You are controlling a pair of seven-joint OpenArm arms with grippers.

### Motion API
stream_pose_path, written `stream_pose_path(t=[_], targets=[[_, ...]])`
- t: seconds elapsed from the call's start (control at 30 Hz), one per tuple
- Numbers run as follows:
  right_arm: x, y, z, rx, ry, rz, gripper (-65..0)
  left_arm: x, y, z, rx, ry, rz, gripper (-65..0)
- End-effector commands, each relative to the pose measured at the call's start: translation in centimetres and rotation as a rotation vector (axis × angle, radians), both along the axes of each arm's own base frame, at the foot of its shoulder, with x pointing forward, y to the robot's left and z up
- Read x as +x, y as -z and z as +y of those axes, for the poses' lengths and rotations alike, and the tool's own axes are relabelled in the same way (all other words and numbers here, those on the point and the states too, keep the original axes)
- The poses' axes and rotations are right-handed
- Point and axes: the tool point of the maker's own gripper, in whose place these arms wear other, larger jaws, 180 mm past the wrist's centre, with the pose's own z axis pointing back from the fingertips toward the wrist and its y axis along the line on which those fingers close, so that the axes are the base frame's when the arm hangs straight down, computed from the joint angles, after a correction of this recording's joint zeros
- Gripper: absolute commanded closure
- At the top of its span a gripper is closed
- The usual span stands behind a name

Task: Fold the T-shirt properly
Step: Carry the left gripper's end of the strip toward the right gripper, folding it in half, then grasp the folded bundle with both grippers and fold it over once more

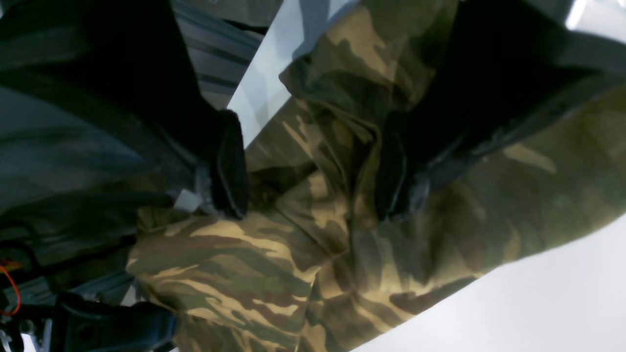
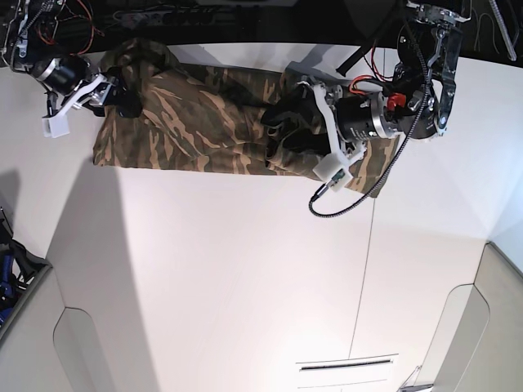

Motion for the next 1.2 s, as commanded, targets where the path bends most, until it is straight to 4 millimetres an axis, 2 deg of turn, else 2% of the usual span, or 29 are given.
stream_pose_path(t=[0.0, 0.23, 0.3, 0.37, 0.47, 0.5, 0.6, 0.7, 0.83, 0.97, 1.07, 1.17], targets=[[0.3, -0.4, 0.2, -0.003, -0.019, -0.017, -43.9, 0.5, -1.1, -0.2, -0.03, 0.002, -0.033, -43.4], [0.2, 0.4, 2.3, 0.003, -0.022, -0.021, -43.6, 0.4, -1.1, -0.2, -0.028, 0.005, -0.033, -43.3], [0.3, 0.6, 2.5, -0.007, -0.014, -0.025, -40.4, 0.4, -1.2, -0.3, -0.027, 0.006, -0.035, -43.3], [0.4, 0.8, 2.5, -0.018, -0.01, -0.028, -27.3, 0.5, -1.2, -0.2, -0.027, 0.004, -0.038, -43.3], [0.6, 0.7, 2.3, -0.028, -0.004, -0.039, -1.3, 1.0, -1.4, 0.5, -0.023, -0.02, -0.047, -43.3], [0.7, 0.7, 2.2, -0.034, -0.007, -0.041, 0.0, 1.3, -1.5, 0.9, -0.02, -0.034, -0.052, -43.3], [1.4, 0.5, 1.8, -0.046, 0.0, -0.054, 0.0, 2.4, -1.9, 2.8, -0.008, -0.098, -0.073, -43.3], [2.6, -0.3, 0.3, -0.066, 0.034, -0.085, 0.0, 3.5, -2.6, 5.2, -0.005, -0.175, -0.095, -43.3], [4.3, -1.9, -3.7, -0.147, 0.064, -0.131, 0.0, 4.4, -3.2, 8.2, 0.012, -0.257, -0.107, -43.3], [6.0, -4.1, -8.0, -0.256, 0.062, -0.171, 0.0, 4.4, -3.1, 10.7, 0.051, -0.314, -0.094, -43.3], [7.5, -6.0, -10.3, -0.327, 0.034, -0.184, 0.0, 3.6, -2.5, 11.4, 0.061, -0.335, -0.072, -43.3], [9.4, -8.8, -11.1, -0.324, -0.001, -0.222, 0.0, 2.2, -1.8, 10.8, 0.034, -0.327, -0.031, -43.3]])
